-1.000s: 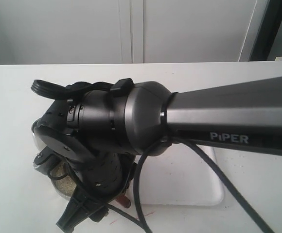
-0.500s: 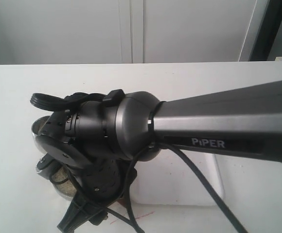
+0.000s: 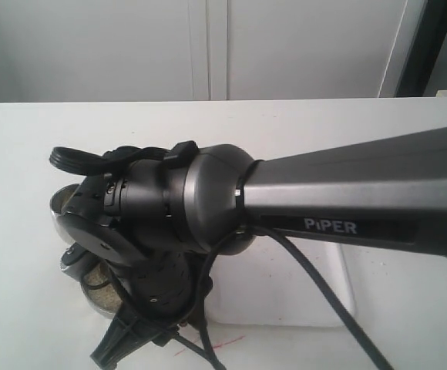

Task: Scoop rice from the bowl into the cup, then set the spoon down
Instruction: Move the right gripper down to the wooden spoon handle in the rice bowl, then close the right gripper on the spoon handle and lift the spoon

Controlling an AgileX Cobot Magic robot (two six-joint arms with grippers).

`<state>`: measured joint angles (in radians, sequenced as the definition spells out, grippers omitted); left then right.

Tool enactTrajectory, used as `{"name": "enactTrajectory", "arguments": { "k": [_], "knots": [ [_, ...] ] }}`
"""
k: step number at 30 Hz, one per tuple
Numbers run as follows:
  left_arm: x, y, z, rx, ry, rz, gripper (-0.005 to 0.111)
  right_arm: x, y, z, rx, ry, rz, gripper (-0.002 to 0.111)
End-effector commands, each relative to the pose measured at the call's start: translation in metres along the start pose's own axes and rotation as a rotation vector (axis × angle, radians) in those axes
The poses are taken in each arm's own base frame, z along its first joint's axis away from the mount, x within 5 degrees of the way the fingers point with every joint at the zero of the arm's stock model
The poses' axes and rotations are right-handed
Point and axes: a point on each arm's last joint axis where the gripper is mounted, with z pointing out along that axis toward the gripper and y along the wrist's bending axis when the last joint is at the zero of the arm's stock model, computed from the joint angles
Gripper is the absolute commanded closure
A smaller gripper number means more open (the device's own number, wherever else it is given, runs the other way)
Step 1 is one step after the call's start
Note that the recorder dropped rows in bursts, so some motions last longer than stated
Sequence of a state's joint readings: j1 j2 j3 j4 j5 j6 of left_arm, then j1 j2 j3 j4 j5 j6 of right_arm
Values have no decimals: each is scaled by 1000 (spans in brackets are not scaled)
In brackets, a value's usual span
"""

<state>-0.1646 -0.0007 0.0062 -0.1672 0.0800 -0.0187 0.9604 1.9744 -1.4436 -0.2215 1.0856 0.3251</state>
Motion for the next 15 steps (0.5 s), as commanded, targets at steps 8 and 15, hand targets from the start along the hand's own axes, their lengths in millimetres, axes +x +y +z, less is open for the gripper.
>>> {"name": "enactTrajectory", "arguments": {
  "k": [8,15],
  "knots": [
    [-2,-1,0,8,-8,-9,92,6,-7,-1,54,57,8,108],
    [-2,-1,0,8,-8,-9,92,14,-15,-29,61,44,23,108]
  ]
}}
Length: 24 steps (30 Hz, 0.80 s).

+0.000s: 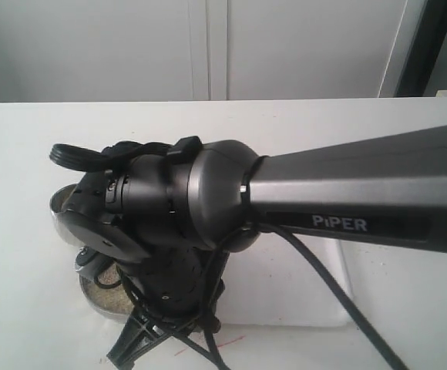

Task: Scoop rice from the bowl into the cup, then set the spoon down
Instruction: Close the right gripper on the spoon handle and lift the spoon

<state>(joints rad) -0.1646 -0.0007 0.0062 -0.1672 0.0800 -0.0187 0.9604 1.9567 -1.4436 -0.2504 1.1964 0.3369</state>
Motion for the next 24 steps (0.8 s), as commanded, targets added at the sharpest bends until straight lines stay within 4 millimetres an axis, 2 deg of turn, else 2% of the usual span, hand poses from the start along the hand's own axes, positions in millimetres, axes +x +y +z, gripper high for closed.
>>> {"name": "enactTrajectory", "arguments": {
  "k": [1,5,7,8,11,14,19,24],
  "knots": [
    [-2,-1,0,8,-8,-9,92,11,-13,-35,-4,-73,24,108],
    [-2,-1,0,8,-8,-9,92,30,-16,-78,-3,-199,-68,108],
    [-2,-1,0,8,-8,-9,92,43,-6,-91,72,-255,-155,108],
    [-2,-1,0,8,-8,-9,92,47,-3,-91,121,-269,-190,108],
    [-2,-1,0,8,-8,-9,92,61,7,-74,354,-283,-335,108],
    [-2,-1,0,8,-8,-9,92,68,-2,-52,591,-311,-379,108],
    [-2,-1,0,8,-8,-9,92,69,-8,-38,738,-312,-472,108],
    [-2,-1,0,8,-8,-9,92,54,-4,-24,885,-322,-591,108]
  ]
}}
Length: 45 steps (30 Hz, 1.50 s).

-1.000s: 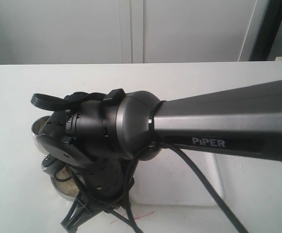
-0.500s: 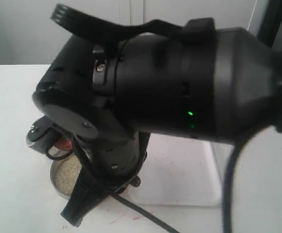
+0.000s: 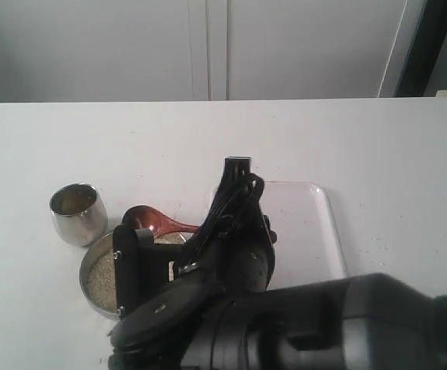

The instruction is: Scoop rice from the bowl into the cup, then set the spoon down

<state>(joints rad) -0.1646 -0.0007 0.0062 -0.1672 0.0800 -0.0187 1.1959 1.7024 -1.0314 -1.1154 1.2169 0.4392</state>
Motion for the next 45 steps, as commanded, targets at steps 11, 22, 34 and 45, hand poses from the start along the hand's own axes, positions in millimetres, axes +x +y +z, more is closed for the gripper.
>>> {"name": "enactTrajectory", "arguments": {
  "k": [11,22,34,45],
  "knots": [
    [-2,-1,0,8,-8,-9,92,-12,15,61,149,94,-181,108],
    [-2,-1,0,8,-8,-9,92,-10,13,63,150,101,-174,108],
    [-2,-1,0,8,-8,-9,92,-25,4,58,83,83,-124,108],
    [-2,-1,0,8,-8,-9,92,-24,10,57,-7,106,-110,108]
  ]
}}
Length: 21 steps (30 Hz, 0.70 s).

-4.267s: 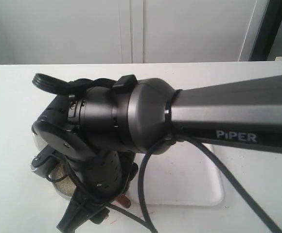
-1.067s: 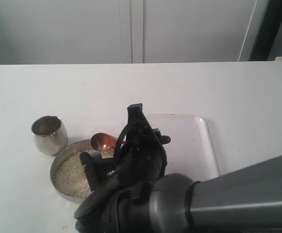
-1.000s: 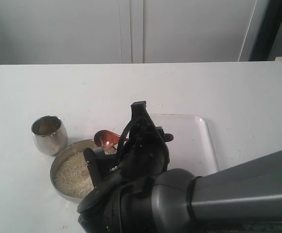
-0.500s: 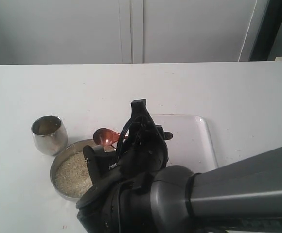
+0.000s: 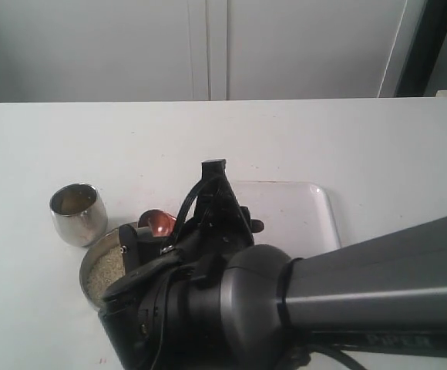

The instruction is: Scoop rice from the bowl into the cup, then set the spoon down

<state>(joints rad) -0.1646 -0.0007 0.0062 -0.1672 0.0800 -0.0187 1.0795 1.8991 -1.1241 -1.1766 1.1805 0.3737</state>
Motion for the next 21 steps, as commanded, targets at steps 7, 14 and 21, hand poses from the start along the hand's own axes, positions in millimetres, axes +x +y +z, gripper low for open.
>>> {"name": "enactTrajectory", "arguments": {
  "k": [7,14,21],
  "knots": [
    [-2,-1,0,8,-8,-9,92,-1,3,-3,-30,-4,2,108],
    [-2,-1,0,8,-8,-9,92,-6,10,-2,-33,-10,-22,108],
    [-2,-1,0,8,-8,-9,92,-8,14,0,-28,-8,-38,108]
  ]
}}
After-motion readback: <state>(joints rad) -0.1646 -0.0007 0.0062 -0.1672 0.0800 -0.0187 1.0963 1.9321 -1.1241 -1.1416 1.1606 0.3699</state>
